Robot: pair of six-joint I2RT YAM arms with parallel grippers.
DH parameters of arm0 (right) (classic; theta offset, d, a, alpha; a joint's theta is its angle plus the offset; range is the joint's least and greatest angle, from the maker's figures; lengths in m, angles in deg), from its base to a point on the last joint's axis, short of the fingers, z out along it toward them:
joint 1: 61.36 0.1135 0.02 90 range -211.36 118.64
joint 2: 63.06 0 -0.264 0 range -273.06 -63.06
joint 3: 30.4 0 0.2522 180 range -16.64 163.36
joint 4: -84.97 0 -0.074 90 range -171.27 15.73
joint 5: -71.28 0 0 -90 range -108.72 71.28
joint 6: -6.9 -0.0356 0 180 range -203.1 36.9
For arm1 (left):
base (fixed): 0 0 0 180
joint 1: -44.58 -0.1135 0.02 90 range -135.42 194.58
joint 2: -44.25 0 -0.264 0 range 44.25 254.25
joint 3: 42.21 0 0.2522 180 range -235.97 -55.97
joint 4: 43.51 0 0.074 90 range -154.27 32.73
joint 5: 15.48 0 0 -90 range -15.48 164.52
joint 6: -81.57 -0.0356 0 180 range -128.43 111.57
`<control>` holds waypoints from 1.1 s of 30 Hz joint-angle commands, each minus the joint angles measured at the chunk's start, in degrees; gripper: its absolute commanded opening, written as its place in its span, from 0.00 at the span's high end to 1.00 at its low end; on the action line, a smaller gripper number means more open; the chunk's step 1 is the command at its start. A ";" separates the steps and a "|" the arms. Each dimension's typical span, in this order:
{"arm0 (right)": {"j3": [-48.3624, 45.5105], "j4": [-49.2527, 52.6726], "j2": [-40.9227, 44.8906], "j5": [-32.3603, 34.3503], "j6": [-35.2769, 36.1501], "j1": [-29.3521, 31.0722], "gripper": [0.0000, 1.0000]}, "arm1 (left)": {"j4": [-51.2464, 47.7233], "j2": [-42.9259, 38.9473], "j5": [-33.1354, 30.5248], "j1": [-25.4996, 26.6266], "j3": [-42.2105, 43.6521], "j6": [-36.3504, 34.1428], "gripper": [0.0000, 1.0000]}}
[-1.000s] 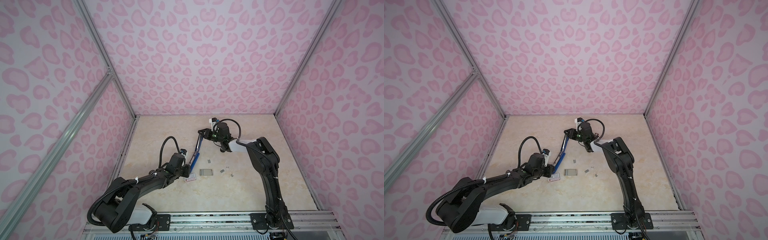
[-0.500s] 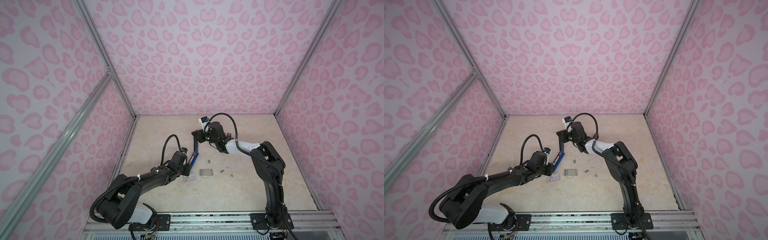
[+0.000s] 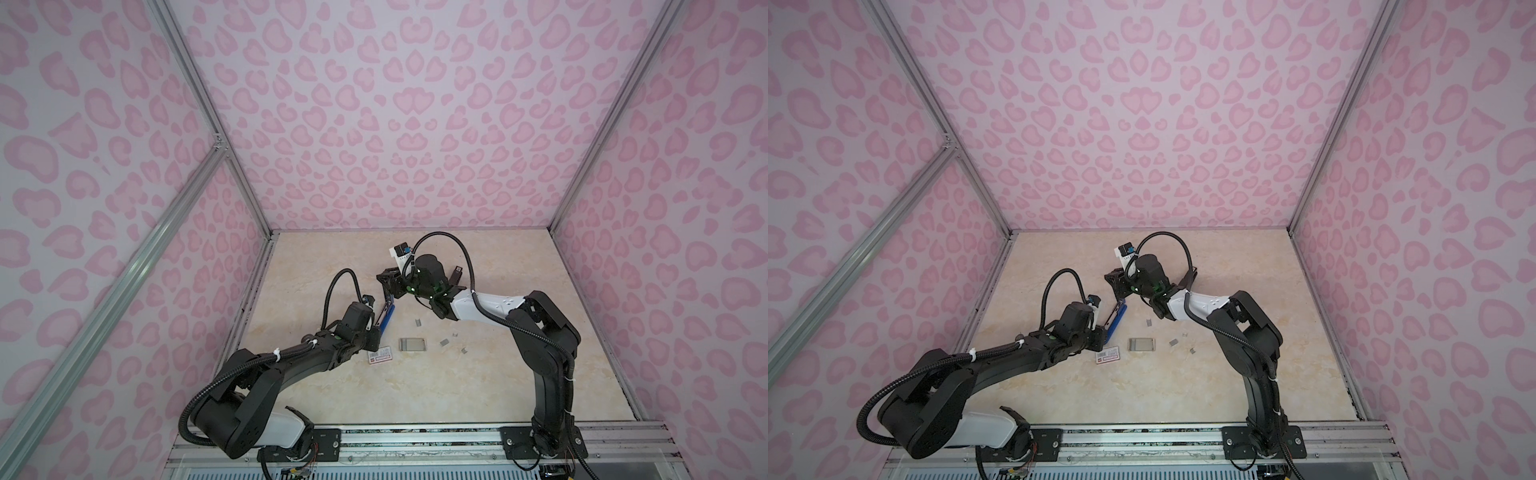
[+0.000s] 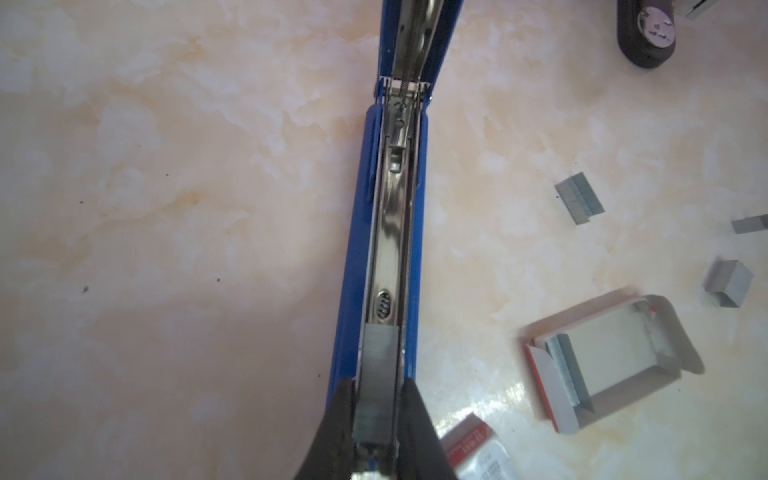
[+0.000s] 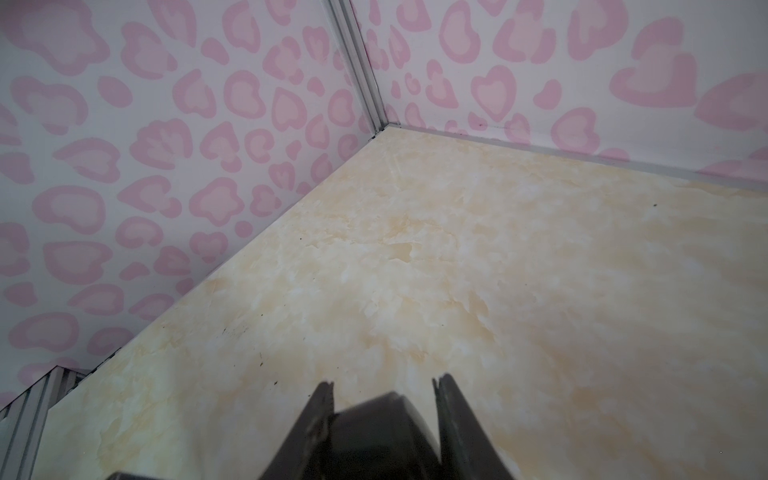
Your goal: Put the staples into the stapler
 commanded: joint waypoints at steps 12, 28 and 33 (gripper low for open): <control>-4.69 -0.20 1.36 -6.23 -8.92 1.29 0.62 | 7.27 -2.21 -4.52 -0.32 -0.98 2.74 0.96; -6.68 -2.18 2.20 -7.23 -9.94 2.26 0.61 | 6.52 -4.54 -3.72 -0.31 -2.19 2.64 0.96; -6.92 -2.27 2.24 -7.22 -9.80 2.25 0.61 | 6.16 -5.31 -3.59 -0.31 -2.64 2.65 0.96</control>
